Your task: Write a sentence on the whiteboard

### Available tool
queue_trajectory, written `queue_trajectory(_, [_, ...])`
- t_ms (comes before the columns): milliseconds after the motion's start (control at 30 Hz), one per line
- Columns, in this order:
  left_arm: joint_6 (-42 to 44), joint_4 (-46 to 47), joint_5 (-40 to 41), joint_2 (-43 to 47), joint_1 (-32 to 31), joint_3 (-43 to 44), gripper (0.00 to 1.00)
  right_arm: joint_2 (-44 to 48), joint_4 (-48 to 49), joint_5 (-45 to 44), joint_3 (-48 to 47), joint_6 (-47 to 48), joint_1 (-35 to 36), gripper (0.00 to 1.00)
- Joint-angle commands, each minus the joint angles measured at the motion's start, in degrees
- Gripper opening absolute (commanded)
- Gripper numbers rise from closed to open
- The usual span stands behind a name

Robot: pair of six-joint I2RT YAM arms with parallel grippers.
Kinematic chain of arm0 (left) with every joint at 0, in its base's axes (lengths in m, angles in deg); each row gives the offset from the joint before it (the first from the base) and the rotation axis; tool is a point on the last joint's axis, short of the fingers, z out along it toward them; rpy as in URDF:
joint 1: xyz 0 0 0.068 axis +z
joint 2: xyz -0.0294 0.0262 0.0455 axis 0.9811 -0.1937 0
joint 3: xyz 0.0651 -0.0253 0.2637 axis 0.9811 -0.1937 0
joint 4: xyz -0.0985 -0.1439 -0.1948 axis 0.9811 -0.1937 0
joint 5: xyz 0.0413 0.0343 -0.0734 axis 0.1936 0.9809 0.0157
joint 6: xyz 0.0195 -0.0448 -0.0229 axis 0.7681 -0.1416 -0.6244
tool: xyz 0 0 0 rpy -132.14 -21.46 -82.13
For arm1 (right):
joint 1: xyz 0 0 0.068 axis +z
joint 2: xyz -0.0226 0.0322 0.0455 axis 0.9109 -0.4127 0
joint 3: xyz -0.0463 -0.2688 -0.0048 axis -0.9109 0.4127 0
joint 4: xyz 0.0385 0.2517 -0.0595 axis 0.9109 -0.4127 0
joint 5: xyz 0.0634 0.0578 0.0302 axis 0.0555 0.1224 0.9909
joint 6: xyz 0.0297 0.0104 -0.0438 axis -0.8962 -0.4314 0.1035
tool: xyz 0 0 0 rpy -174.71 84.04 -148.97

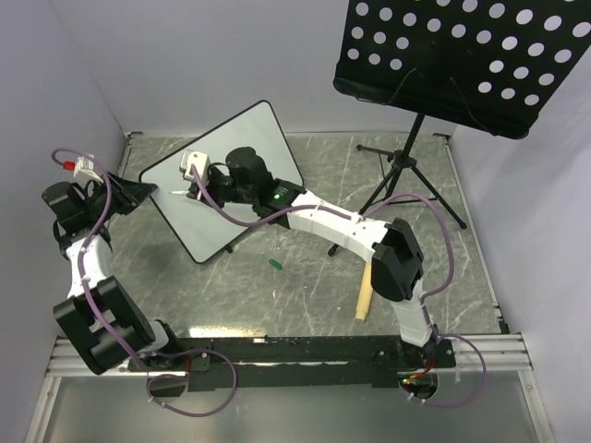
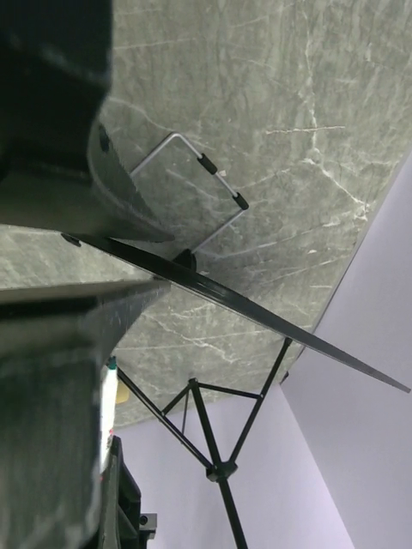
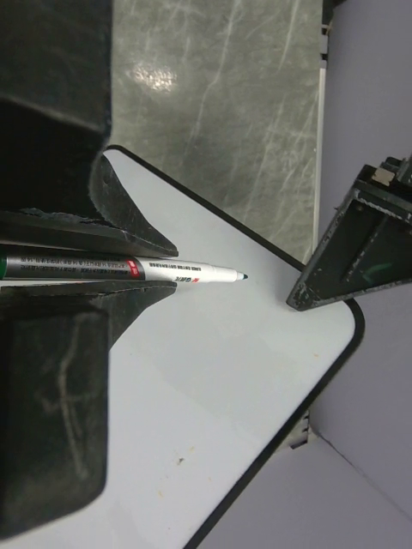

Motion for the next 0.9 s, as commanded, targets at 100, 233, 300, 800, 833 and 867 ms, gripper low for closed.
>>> queue_trajectory(100, [1.70,1.71,-2.94,-0.95,-0.36,2.35,0.24,-3.59,5.06,-1.79,-2.33,-0.51,-0.11,0.00])
queue_trajectory(233, [2.58,1.36,-2.85,-1.21,-0.36,2.26,0.23,-4.12,5.58,-2.40,-2.34,-0.59,-0.20,0.00])
queue_trajectory(300, [3.02,1.10,-2.85,-1.21,-0.45,2.17,0.22,-4.21,5.93,-2.58,-2.25,-0.51,-0.28,0.00])
queue_trajectory(800, [3.99,0.92,-3.29,-1.65,-0.36,1.73,0.21,-4.82,7.52,-3.81,-3.13,-2.09,-0.64,0.00])
queue_trajectory(833, [4.07,0.92,-3.29,-1.65,-0.36,1.73,0.21,-4.82,7.60,-4.07,-3.13,-2.17,-0.64,0.00])
queue_trajectory(867, [4.16,0.83,-3.29,-1.82,-0.36,1.73,0.21,-5.00,7.78,-4.25,-3.04,-2.18,-0.64,0.00])
